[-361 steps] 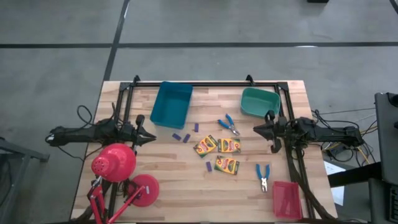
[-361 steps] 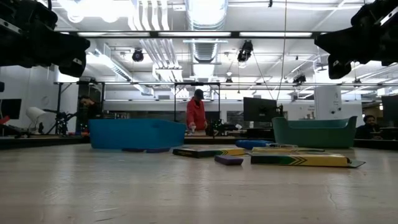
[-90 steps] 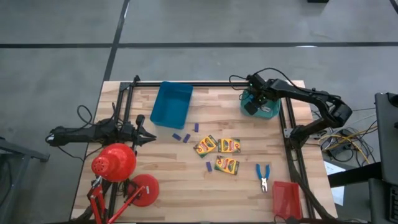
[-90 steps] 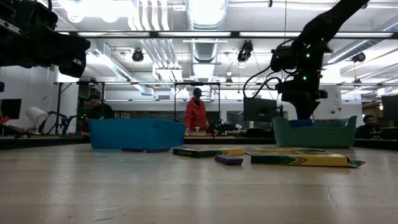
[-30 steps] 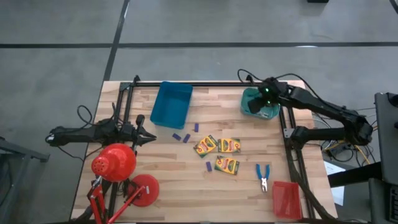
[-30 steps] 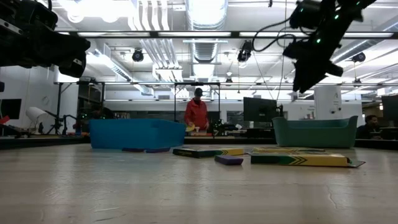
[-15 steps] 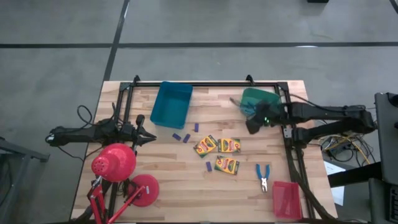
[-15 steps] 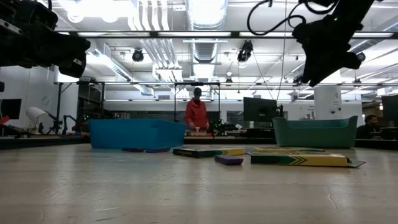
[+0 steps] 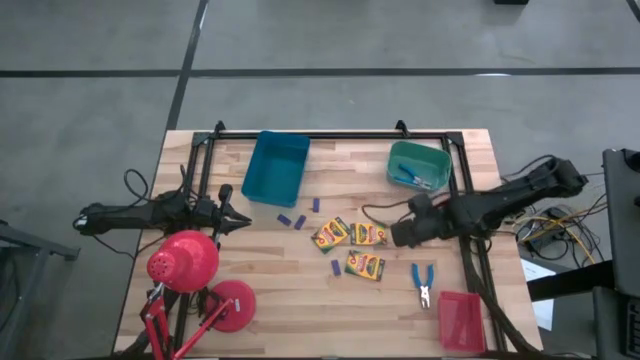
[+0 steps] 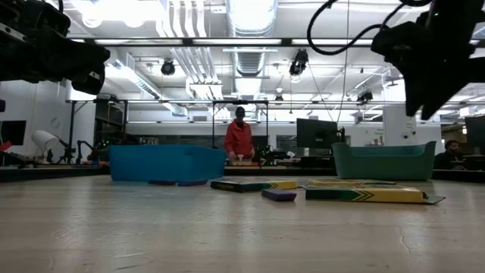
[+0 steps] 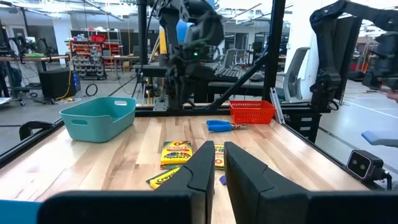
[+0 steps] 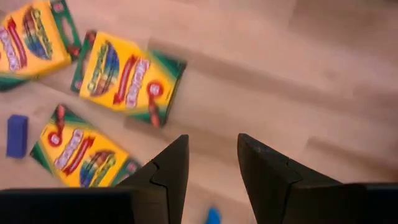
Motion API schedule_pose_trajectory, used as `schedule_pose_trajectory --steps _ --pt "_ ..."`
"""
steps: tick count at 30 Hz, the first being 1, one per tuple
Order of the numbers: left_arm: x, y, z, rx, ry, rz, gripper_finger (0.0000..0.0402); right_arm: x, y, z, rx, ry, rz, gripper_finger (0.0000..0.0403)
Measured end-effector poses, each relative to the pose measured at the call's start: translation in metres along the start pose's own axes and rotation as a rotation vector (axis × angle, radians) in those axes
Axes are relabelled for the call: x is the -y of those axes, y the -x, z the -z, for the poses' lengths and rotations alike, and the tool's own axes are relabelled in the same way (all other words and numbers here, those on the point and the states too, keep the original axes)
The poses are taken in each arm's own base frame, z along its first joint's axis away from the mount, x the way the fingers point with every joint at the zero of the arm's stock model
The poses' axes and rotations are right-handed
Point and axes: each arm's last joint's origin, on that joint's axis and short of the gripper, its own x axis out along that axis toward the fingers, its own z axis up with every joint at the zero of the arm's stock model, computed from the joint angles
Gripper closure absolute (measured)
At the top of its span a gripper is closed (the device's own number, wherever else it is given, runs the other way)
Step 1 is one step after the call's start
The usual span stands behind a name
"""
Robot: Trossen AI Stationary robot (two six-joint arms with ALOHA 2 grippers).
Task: Pick & Place School Supplies
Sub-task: Put the blue hole puncher into the green bin
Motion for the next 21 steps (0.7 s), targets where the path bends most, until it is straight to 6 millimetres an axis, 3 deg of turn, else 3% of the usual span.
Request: schedule_pose_trajectory --steps 14,21 --pt "0.0 0.0 0.0 0.0 0.0 0.0 0.0361 -0.049 0.005 0.061 -0.121 0.088 0.156 0.0268" --pt "0.0 0.0 0.0 0.0 0.0 0.0 0.0362 -0.053 0.007 0.085 -0.072 0.039 0.276 0.0272"
